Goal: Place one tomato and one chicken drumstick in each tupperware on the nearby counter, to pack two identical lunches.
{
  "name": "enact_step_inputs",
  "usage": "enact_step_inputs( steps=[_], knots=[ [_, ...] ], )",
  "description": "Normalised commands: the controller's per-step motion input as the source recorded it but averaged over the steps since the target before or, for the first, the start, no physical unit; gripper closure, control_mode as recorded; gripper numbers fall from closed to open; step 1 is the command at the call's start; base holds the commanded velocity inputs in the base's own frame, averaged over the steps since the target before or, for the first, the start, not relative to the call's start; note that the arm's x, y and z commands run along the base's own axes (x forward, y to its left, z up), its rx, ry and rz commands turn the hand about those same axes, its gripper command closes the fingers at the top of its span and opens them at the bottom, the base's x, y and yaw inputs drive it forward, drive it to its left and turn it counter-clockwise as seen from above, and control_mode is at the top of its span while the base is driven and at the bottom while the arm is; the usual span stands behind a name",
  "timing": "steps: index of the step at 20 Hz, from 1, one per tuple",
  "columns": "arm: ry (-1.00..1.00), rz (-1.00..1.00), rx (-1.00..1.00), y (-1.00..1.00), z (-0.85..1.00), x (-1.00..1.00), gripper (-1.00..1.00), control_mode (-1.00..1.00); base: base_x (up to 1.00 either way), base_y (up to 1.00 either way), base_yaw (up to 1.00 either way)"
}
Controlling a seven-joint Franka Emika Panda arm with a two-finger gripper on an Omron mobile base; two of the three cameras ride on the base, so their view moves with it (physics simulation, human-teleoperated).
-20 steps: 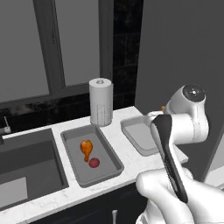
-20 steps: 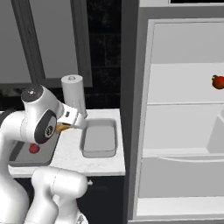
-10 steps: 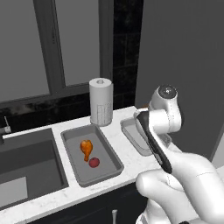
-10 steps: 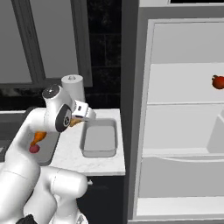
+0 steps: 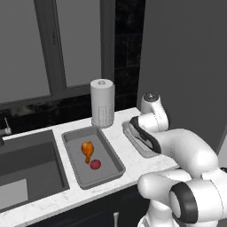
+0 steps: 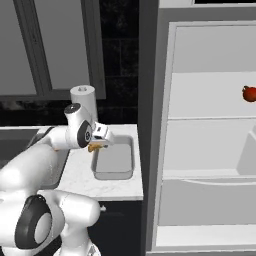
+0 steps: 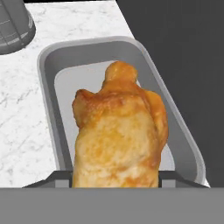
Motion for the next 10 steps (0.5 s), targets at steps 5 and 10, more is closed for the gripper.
enact_step_inputs(
  steps=[5,10],
  knots=[
    [0.08,-0.01,0.04,-0.09,-0.43,0.24,1.0,-1.0,0.0,0.0,0.0],
    [-0.02,0.03,0.05,-0.2,-0.42,0.29,1.0,-1.0,0.0,0.0,0.0]
  ],
)
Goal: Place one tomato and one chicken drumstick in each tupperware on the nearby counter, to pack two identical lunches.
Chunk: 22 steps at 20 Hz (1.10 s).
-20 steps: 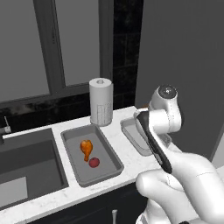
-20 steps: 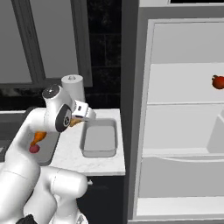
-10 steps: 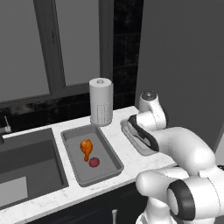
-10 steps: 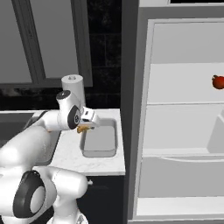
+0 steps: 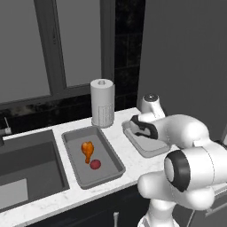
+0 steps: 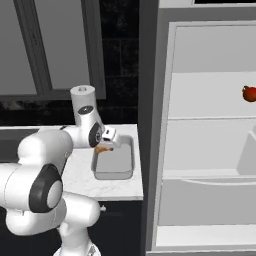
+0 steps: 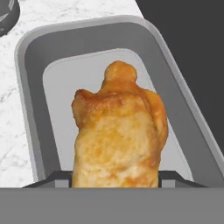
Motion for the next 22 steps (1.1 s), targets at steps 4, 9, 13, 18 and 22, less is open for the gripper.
enact_step_inputs(
  steps=[4,9,13,18,22],
  knots=[
    [-0.06,0.02,0.0,-0.06,-0.32,0.36,1.0,-1.0,0.0,0.0,0.0],
    [0.0,0.0,0.0,0.0,-0.25,0.44,1.0,-1.0,0.0,0.0,0.0],
    [0.0,0.0,0.0,-0.04,-0.2,0.39,-1.0,-1.0,0.0,0.0,0.0],
    [0.0,0.0,0.0,-0.03,-0.1,0.28,-1.0,-1.0,0.0,0.0,0.0],
    [0.0,0.0,0.0,0.0,0.0,0.14,-1.0,-1.0,0.0,0.0,0.0]
  ],
)
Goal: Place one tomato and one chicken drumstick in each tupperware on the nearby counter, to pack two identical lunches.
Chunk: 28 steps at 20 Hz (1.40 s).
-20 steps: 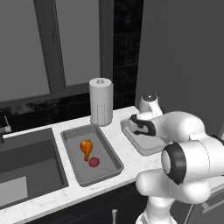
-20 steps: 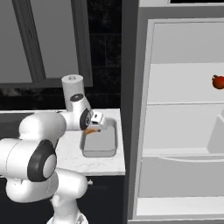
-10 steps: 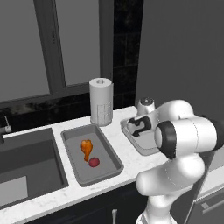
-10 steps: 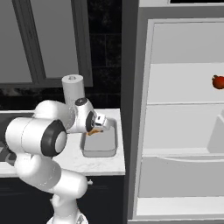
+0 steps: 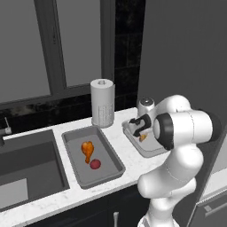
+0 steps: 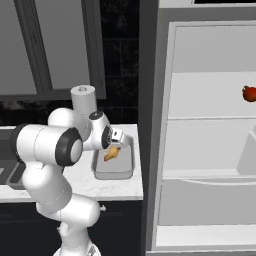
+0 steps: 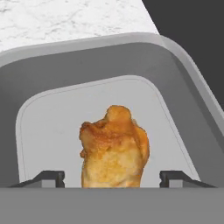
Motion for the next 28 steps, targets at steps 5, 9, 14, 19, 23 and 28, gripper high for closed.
enact_step_inputs(
  steps=[5,9,14,19,23,28],
  knots=[
    [0.0,0.0,0.0,0.02,0.0,0.08,-1.0,-1.0,0.0,0.0,0.0],
    [0.02,0.0,0.0,0.2,0.07,-0.02,-1.0,-1.0,0.0,0.0,0.0],
    [0.0,0.0,0.02,0.34,0.68,-0.66,-1.0,-1.0,0.0,0.0,0.0],
    [0.0,0.0,0.0,0.27,0.99,-0.92,-1.0,-1.0,0.0,0.0,0.0],
    [0.04,0.0,0.05,0.03,0.94,-0.53,-1.0,-1.0,0.0,0.0,0.0],
    [0.02,0.0,0.06,0.0,0.88,-0.79,-1.0,-1.0,0.0,0.0,0.0]
  ],
)
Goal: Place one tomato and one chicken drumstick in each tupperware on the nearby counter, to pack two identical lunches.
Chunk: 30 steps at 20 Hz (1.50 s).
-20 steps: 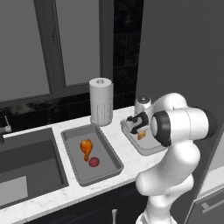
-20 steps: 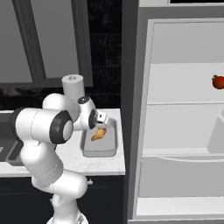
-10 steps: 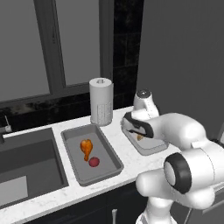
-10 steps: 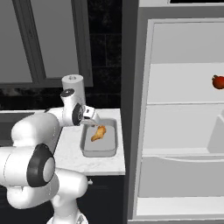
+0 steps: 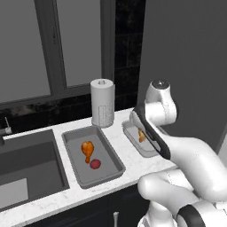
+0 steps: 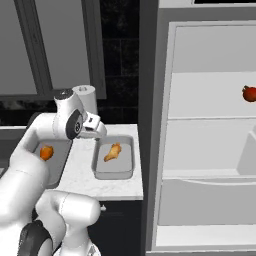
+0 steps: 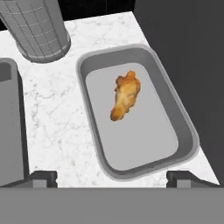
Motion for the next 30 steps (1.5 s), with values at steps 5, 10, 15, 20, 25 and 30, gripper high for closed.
enact_step_inputs(
  steps=[5,10,15,20,25,30],
  knots=[
    [-0.01,0.0,0.1,0.0,0.51,-0.99,-1.0,-1.0,0.0,0.0,0.0],
    [-0.07,0.0,0.07,0.01,0.11,-0.99,-1.0,-1.0,0.0,0.0,0.0],
    [-0.09,0.0,0.02,0.08,0.0,-0.8,-1.0,-1.0,0.0,0.0,0.0],
    [-0.04,0.0,0.0,0.02,0.01,-0.46,-1.0,-1.0,0.0,0.0,0.0],
    [-0.09,0.0,-0.13,0.0,0.09,-0.23,-1.0,-1.0,0.0,0.0,0.0],
    [-0.11,0.0,-0.08,-0.01,-0.02,-0.2,-1.0,-1.0,0.0,0.0,0.0]
  ],
)
